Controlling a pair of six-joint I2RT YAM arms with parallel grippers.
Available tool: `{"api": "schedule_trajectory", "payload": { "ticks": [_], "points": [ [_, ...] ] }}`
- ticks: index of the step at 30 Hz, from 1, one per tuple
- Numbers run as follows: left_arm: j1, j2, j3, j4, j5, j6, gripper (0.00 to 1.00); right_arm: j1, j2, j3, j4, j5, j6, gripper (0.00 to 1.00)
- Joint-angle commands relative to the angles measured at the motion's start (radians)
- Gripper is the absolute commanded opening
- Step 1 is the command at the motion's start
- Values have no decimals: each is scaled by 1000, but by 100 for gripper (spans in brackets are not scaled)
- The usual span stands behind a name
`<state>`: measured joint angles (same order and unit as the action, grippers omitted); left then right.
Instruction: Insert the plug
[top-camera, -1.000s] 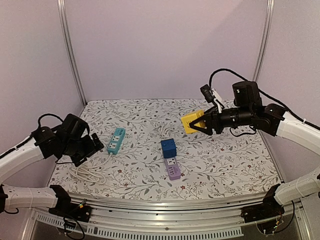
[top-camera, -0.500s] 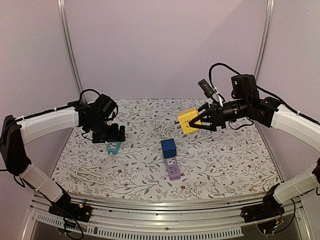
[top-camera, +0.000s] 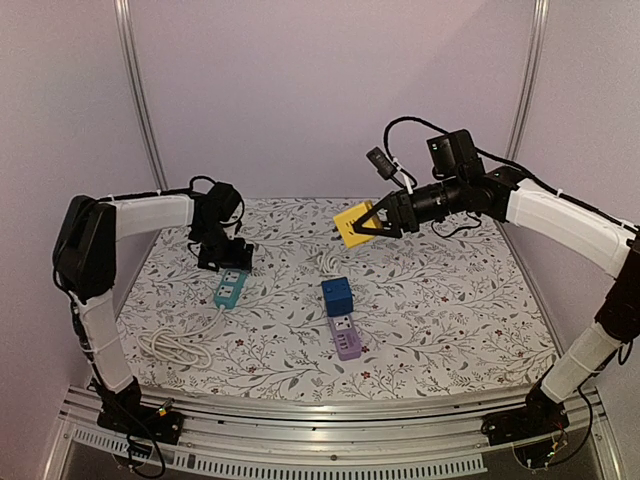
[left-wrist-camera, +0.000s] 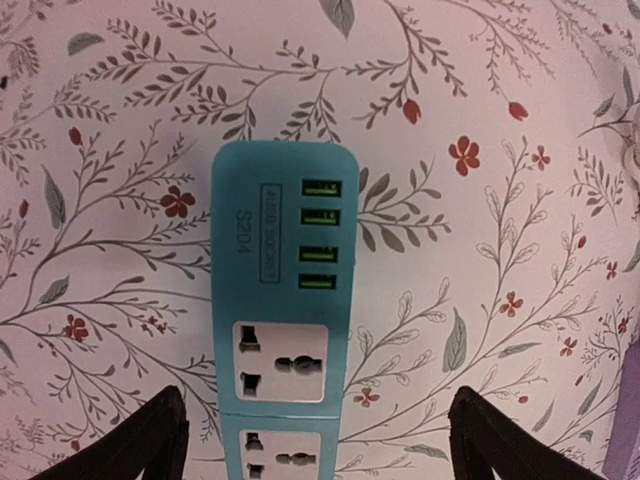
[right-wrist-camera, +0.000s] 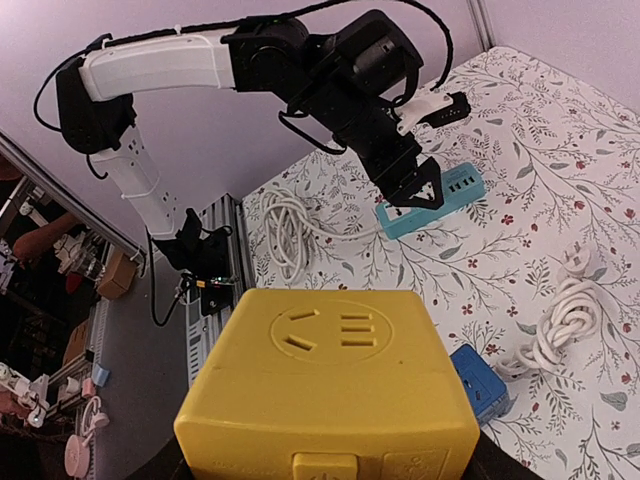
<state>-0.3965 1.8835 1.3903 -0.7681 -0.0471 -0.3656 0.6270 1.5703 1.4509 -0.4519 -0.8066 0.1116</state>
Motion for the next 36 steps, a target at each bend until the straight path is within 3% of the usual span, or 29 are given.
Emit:
{"api": "schedule_trajectory", "payload": {
  "ticks": [1,11,14,17,19,22,30,36],
  "points": [
    [19,106,67,-43,59,57,89,-4,34,55,-24,52,24,0],
    [68,202,108,-11,87,130,85,-4,71,88,-26,118,72,0],
    [68,233,150,-41,94,209,71,-3,80,91,-28,121,83,0],
    [73,244,169,-48,151,289,43,-4,84,94,-30,125,89,0],
    [71,256,200,-71,167,315,36,-4,85,94,-30,128,92,0],
    [63,253,223,-101,161,376,34,-3,84,94,-35,132,95,0],
    [-43,177,188,-159,112,704,34,-4,50,69,-65,155,87,0],
    [-101,103,144,-211,176,872,36,-4,-25,8,-117,234,-29,0]
  ]
}}
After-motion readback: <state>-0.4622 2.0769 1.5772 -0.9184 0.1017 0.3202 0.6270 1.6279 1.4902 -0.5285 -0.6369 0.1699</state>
